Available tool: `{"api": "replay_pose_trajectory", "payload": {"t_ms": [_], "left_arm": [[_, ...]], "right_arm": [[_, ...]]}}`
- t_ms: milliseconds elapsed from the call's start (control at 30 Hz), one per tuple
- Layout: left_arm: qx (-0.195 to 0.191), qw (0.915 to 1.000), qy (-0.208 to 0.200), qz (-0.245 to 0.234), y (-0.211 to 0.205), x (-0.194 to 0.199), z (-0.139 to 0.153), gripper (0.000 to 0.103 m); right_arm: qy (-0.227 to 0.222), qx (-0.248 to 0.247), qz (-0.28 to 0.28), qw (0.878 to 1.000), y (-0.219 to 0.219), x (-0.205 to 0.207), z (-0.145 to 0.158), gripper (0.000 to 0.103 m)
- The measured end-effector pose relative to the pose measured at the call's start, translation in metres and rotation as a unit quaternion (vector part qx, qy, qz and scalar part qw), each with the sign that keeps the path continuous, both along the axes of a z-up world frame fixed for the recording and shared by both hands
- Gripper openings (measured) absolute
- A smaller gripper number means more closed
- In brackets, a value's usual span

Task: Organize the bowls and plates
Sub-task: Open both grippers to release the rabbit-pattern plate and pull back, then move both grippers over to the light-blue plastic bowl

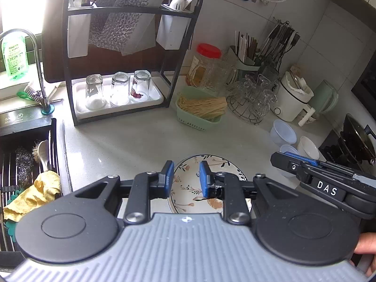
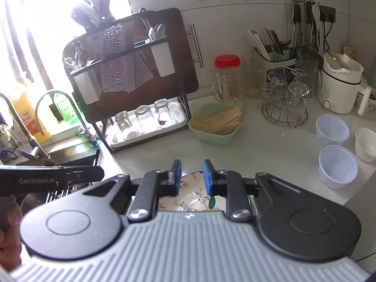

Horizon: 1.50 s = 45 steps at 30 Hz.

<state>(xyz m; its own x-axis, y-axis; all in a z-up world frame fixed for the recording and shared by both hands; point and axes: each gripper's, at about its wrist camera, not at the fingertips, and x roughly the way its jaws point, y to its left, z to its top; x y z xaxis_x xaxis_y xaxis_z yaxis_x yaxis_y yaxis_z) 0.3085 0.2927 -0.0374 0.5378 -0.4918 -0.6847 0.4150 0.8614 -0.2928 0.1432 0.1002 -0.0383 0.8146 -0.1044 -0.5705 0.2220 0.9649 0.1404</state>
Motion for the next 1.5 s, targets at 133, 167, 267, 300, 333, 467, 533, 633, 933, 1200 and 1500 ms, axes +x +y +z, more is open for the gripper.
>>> {"api": "replay_pose_trajectory", "payload": {"t_ms": [133,167,267,300,333,467,533,633,933,1200,1500], "left_arm": [[0.001,1.0,-0.003,0.003,0.007,-0.009,-0.002,0.026],[-0.001,1.0,-0.001,0.003,0.007,-0.01,-0.003,0.026],[-0.009,0.9999,0.008,0.002,0.008,-0.011,-0.008,0.026],[-0.006,0.9999,0.008,0.001,0.007,-0.011,-0.008,0.026],[-0.002,1.0,0.007,-0.001,0.005,-0.011,-0.008,0.026],[0.001,1.0,-0.003,-0.007,-0.001,-0.011,-0.002,0.026],[0.0,0.9999,-0.008,-0.006,-0.005,-0.01,0.002,0.026],[0.0,0.9999,-0.014,-0.005,-0.014,-0.009,0.004,0.026],[0.012,0.9998,-0.008,0.01,-0.087,-0.009,-0.004,0.026],[0.007,0.9992,-0.014,0.037,-0.188,-0.018,0.001,0.026],[0.016,0.9984,-0.009,0.054,-0.263,-0.04,-0.011,0.026]], "right_arm": [[0.003,-0.006,0.003,1.0,0.007,-0.007,0.001,0.024],[0.004,-0.007,0.003,1.0,0.008,-0.008,0.001,0.024],[0.009,-0.009,0.0,1.0,0.01,-0.011,-0.002,0.024],[0.008,-0.011,-0.003,1.0,0.009,-0.012,-0.003,0.024],[0.006,-0.01,-0.007,1.0,0.009,-0.015,-0.003,0.024],[0.007,-0.008,-0.01,1.0,0.009,-0.019,-0.001,0.024],[0.003,-0.021,-0.004,1.0,0.009,-0.023,0.002,0.024],[-0.001,-0.029,-0.006,1.0,0.001,-0.027,0.005,0.024],[-0.016,-0.02,-0.022,0.999,-0.079,-0.034,0.005,0.024],[-0.021,-0.028,0.0,0.999,-0.181,-0.041,0.012,0.024],[-0.019,-0.017,0.024,0.999,-0.253,-0.048,0.001,0.024]]}}
